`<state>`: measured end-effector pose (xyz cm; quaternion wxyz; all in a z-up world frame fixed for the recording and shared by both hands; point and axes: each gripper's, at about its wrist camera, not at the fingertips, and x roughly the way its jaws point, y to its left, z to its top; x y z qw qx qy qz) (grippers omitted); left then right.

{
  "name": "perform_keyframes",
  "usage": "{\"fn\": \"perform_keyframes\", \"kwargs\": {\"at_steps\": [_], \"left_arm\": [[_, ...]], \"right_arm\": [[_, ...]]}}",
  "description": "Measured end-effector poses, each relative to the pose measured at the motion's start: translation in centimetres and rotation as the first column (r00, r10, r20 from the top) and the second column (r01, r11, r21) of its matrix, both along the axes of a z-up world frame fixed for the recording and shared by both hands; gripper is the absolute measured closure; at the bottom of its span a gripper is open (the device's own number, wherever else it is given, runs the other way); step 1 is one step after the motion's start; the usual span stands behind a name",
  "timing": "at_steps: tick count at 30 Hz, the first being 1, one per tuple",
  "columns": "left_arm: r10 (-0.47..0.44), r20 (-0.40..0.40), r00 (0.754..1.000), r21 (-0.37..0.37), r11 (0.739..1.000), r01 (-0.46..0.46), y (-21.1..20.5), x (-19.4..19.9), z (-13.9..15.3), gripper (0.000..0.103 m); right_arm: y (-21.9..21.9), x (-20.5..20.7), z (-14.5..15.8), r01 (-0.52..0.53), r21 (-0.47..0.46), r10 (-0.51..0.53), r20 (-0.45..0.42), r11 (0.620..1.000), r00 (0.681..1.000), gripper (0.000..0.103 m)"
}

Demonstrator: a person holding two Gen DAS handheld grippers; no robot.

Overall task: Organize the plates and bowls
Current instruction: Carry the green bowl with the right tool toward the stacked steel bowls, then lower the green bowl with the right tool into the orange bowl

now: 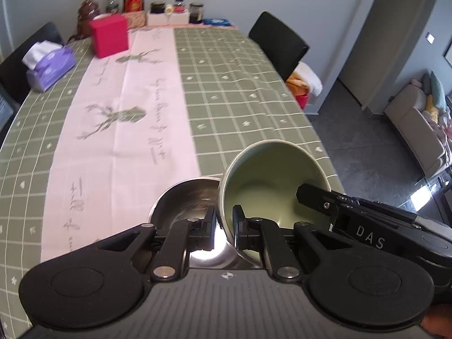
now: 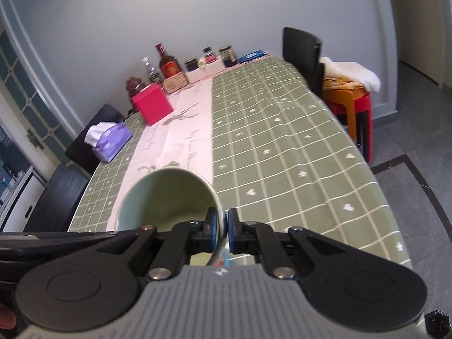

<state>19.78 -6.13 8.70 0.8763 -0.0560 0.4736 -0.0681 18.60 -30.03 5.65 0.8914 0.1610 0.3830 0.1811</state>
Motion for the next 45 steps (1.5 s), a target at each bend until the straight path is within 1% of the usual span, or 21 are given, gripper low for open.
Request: {"fn": "perform_keyframes", "kwargs": {"at_steps": [3, 5, 9, 13, 17, 24, 28, 33, 35, 37, 40, 42, 45], "left_arm": [[0.032, -0.036, 0.999, -0.013, 0.999, -0.032, 1.7, 0.4, -1.0, 0.090], [0.056, -0.072, 0.996, -0.035, 0.998, -0.058, 2.9, 0.6, -1.9, 0.090], [0.073, -0.124, 0.990, -0.064, 0.995, -0.082, 4.2, 0.8, -3.5, 0.090], [0.089, -0.134, 0.987, -0.073, 0.992, -0.099, 4.7, 0.7, -4.4, 0.091], [0.087, -0.152, 0.985, -0.073, 0.992, -0.099, 4.7, 0.9, -5.1, 0.091], [0.092, -0.170, 0.981, -0.050, 0.994, -0.101, 4.7, 1.4, -5.7, 0.091], [0.081, -0.166, 0.983, -0.036, 0.995, -0.088, 4.5, 1.5, -5.7, 0.091], [0.088, -0.150, 0.985, -0.028, 0.995, -0.093, 4.5, 1.4, -5.8, 0.091], [0.093, -0.126, 0.988, -0.015, 0.995, -0.096, 4.3, 1.1, -5.8, 0.091], [0.093, -0.089, 0.992, 0.015, 0.996, -0.093, 3.8, 0.6, -5.9, 0.091], [0.094, -0.052, 0.994, 0.035, 0.995, -0.092, 3.4, 0.2, -6.0, 0.090], [0.099, -0.041, 0.994, 0.034, 0.995, -0.098, 3.4, 0.1, -6.0, 0.090], [0.110, -0.026, 0.994, 0.007, 0.994, -0.110, 3.7, -0.1, -6.0, 0.089]], "right_arm": [[1.9, 0.6, -0.6, -0.032, -0.008, 0.032, -0.024, 0.999, 0.999, 0.097], [3.1, 1.1, -1.4, -0.048, -0.021, 0.047, -0.045, 0.999, 0.998, 0.097], [4.4, 1.3, -2.8, -0.073, -0.052, 0.069, -0.065, 0.996, 0.995, 0.097], [4.8, 1.7, -3.8, -0.084, -0.057, 0.080, -0.076, 0.995, 0.994, 0.097], [5.1, 1.8, -4.1, -0.088, -0.080, 0.082, -0.077, 0.993, 0.994, 0.097], [5.5, 2.0, -4.9, -0.094, -0.099, 0.086, -0.081, 0.991, 0.993, 0.097], [5.5, 2.1, -5.1, -0.095, -0.101, 0.087, -0.077, 0.990, 0.993, 0.097], [5.9, 1.6, -5.0, -0.102, -0.144, 0.096, -0.050, 0.984, 0.994, 0.097], [6.2, 1.5, -5.0, -0.106, -0.166, 0.101, -0.038, 0.980, 0.994, 0.097], [6.4, 1.4, -5.0, -0.109, -0.184, 0.106, -0.026, 0.977, 0.994, 0.097], [6.4, 1.3, -5.0, -0.110, -0.191, 0.109, -0.015, 0.975, 0.994, 0.097], [6.4, 1.3, -5.0, -0.112, -0.192, 0.112, -0.011, 0.975, 0.994, 0.096], [6.4, 1.1, -5.0, -0.115, -0.197, 0.117, -0.004, 0.974, 0.993, 0.095]]}}
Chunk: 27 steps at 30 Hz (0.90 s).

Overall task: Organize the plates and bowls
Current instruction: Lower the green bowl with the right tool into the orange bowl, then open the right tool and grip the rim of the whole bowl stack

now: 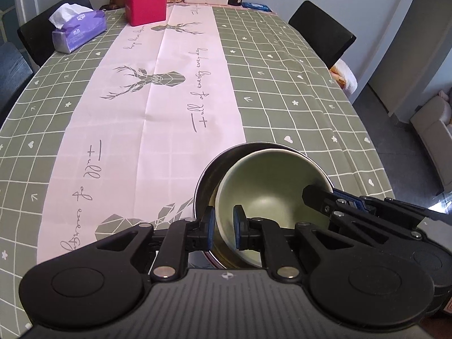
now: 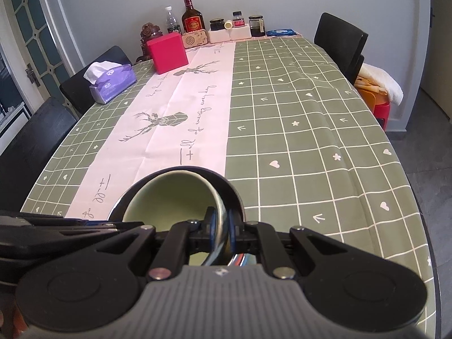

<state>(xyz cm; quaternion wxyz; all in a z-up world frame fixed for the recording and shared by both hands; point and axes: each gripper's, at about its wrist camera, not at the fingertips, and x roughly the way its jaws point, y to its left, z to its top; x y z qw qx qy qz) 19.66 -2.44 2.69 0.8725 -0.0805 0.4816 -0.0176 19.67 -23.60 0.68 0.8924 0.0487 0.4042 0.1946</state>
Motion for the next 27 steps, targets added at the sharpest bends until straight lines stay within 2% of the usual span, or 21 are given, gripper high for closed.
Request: {"fn": "perform_keyframes", "kwargs": {"at_steps": [8, 13, 18, 27], "left_arm": [[-0.002, 0.043, 0.999, -0.047, 0.999, 0.004, 0.8, -0.6, -0.1, 0.089], [-0.003, 0.086, 0.996, -0.059, 0.998, 0.008, 0.9, -0.8, 0.6, 0.088], [0.001, 0.138, 0.990, -0.077, 0.997, 0.009, 0.9, -1.4, 1.8, 0.087], [0.019, 0.227, 0.974, -0.116, 0.993, 0.008, 1.6, -2.1, 4.4, 0.048]], "right_arm": [[0.2, -0.3, 0.1, 0.004, -0.019, -0.003, 0.020, 1.000, 1.000, 0.095], [-0.1, -0.9, 1.0, 0.006, -0.001, -0.006, 0.076, 1.000, 0.997, 0.081], [-0.6, -1.5, 2.1, 0.018, 0.006, -0.019, 0.127, 1.000, 0.992, 0.079], [-2.7, -2.1, 3.3, 0.056, 0.094, -0.069, 0.140, 0.994, 0.988, 0.064]]}}
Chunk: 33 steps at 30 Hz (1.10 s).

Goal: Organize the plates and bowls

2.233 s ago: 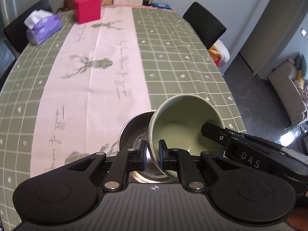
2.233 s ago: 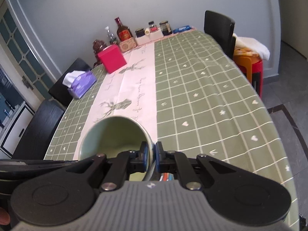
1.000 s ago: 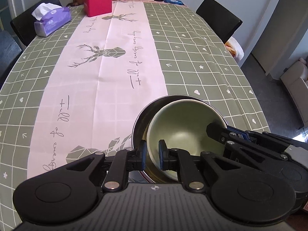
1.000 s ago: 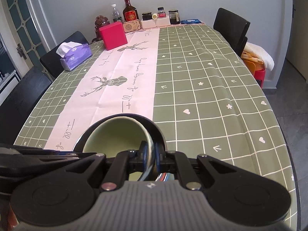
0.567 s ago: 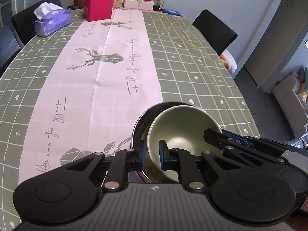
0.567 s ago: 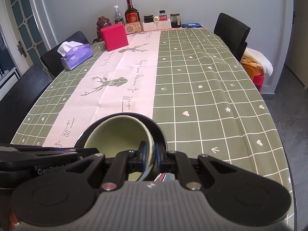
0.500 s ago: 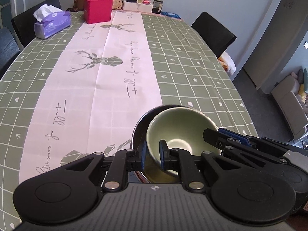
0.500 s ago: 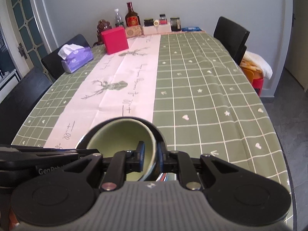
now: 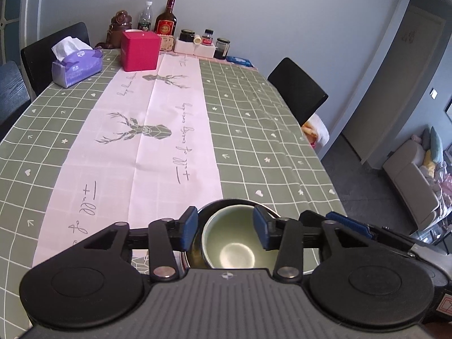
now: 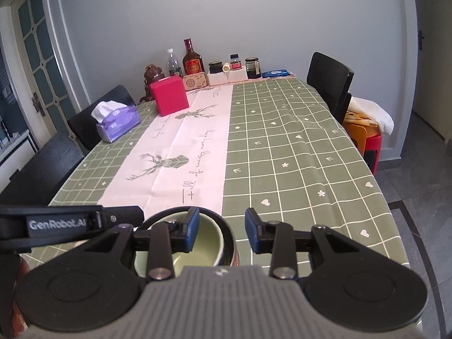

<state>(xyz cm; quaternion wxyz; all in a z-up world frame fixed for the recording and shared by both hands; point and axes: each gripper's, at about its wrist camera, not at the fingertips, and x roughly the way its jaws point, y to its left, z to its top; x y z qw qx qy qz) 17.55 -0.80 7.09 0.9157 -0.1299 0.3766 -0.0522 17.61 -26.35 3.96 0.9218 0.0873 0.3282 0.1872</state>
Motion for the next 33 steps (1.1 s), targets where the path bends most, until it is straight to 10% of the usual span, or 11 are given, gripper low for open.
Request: {"fn": "perform_keyframes", "kwargs": {"at_steps": [6, 14, 33], "left_arm": [[-0.001, 0.043, 0.999, -0.042, 0.999, 0.003, 1.1, -0.7, 0.2, 0.016], [-0.015, -0.006, 1.000, -0.086, 0.996, 0.014, 3.6, -1.1, -1.1, 0.015], [-0.079, -0.183, 0.980, -0.300, 0.954, 0.020, 7.1, 1.8, -7.9, 0.014]], "right_arm": [[-1.2, -0.3, -0.3, 0.024, 0.062, -0.022, -0.043, 0.998, 0.999, 0.047], [-1.6, -0.4, -1.9, 0.042, 0.099, -0.028, -0.135, 0.994, 0.990, 0.017], [-2.7, 1.5, -7.2, 0.132, 0.312, 0.028, -0.460, 0.941, 0.888, 0.015]]}}
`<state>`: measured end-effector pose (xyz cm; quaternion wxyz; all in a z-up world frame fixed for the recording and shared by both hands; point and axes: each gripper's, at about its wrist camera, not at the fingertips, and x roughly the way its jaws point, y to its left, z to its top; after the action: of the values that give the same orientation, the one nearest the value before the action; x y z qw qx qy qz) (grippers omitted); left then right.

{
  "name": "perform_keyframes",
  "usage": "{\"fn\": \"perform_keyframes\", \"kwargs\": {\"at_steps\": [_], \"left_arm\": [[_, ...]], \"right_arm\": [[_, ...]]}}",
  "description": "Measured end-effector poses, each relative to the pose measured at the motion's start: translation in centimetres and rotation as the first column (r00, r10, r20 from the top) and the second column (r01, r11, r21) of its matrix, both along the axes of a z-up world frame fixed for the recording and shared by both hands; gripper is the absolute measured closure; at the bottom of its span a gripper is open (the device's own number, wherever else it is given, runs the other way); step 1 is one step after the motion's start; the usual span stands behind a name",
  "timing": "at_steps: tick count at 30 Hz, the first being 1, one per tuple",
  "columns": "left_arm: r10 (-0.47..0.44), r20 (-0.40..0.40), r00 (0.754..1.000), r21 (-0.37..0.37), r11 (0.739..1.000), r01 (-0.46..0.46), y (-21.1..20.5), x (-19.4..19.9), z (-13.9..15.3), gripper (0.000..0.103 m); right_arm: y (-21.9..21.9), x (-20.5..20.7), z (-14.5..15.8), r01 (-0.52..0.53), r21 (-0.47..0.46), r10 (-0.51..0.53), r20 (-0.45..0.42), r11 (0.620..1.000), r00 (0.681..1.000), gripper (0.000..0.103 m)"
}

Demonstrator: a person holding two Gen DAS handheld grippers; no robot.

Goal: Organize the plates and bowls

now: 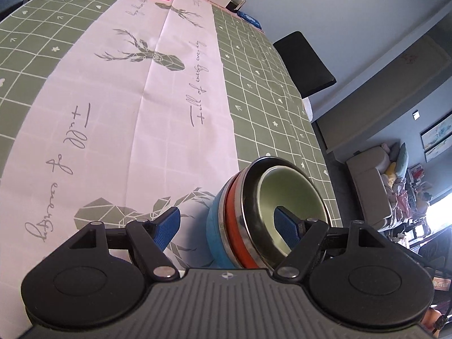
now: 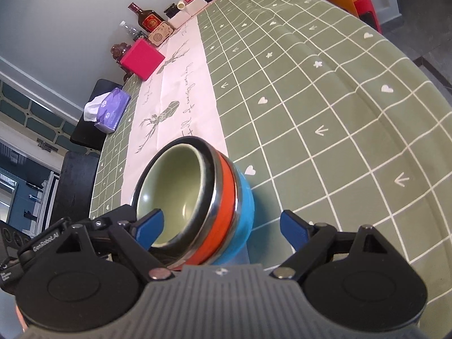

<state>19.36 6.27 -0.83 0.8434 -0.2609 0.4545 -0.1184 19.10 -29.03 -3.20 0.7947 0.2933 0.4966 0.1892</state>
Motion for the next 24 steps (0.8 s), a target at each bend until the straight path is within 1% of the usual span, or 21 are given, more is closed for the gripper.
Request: {"fn": "perform_keyframes", "kwargs": {"at_steps": [4, 7, 15, 19, 24], "left_arm": [[-0.007, -0.005, 1.000, 0.019, 1.000, 0.007, -0.5, 0.2, -0.7, 0.014], [-0.019, -0.010, 1.000, 0.016, 1.000, 0.019, -0.8, 0.4, -0.9, 0.014], [-0.043, -0.022, 0.999, -0.019, 0.999, 0.043, -1.3, 1.1, -1.4, 0.014], [-0.051, -0.058, 0.997, -0.051, 0.998, 0.048, -1.5, 1.6, -2.0, 0.014], [-0.040, -0.150, 0.988, -0.127, 0.992, 0.021, -1.1, 2.6, -3.7, 0.014]], "right_arm": [[-0.1, 0.3, -0.8, 0.001, 0.036, 0.000, -0.046, 0.999, 0.999, 0.015], [-0.1, 0.5, -1.3, 0.004, 0.057, 0.001, -0.075, 0.998, 0.997, 0.015], [0.3, 0.8, -1.6, -0.003, 0.050, 0.007, -0.092, 0.999, 0.996, 0.015], [0.2, 1.0, -1.7, 0.004, 0.063, 0.002, -0.103, 0.998, 0.995, 0.015], [-0.1, 1.5, -1.8, 0.015, 0.077, -0.006, -0.115, 0.997, 0.993, 0.015]]}}
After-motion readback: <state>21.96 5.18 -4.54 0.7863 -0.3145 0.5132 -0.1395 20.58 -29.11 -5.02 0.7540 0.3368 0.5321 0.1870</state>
